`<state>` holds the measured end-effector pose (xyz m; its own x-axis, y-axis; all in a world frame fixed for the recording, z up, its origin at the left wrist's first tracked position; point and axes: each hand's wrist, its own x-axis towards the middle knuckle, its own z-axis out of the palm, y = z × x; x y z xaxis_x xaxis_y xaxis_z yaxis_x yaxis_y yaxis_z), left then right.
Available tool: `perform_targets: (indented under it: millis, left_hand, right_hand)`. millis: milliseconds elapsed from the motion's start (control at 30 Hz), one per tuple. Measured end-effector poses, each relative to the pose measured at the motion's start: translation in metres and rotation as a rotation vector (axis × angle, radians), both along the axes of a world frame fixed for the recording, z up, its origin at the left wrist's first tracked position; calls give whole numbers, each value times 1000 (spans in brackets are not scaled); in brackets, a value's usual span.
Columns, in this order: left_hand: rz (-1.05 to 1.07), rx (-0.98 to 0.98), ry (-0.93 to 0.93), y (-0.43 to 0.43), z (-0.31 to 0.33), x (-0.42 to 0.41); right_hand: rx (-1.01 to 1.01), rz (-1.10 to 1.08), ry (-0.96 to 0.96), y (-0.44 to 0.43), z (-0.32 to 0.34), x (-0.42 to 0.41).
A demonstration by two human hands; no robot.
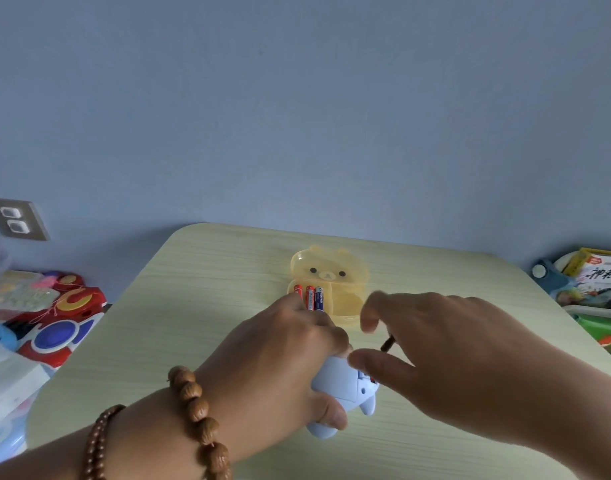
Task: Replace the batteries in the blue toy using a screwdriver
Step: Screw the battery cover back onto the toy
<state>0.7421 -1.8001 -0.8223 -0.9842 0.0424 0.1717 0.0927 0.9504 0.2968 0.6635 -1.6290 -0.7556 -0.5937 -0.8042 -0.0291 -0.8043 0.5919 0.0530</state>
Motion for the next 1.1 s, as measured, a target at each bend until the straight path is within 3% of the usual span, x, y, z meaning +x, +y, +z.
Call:
perform_targets:
  millis: [200, 400, 600, 800, 967, 1100]
  left_hand:
    - [4, 7, 4, 1, 0, 0]
    - [9, 17, 7, 1, 0, 0]
    - [33, 38, 10, 1, 0, 0]
    - [29, 17, -1, 3, 1, -1]
    - [54, 59, 2, 3, 2, 0]
    - [52, 49, -14, 4, 3, 0]
  right_hand:
    - [-36, 8, -16, -2, -1, -3]
    - [83, 6, 93, -7, -5, -10]
    - [21, 4, -60, 4, 4, -5]
    - [47, 42, 124, -5, -6, -11]
    - [0, -3, -70, 6, 1, -8]
    - [18, -13, -12, 2, -1, -9]
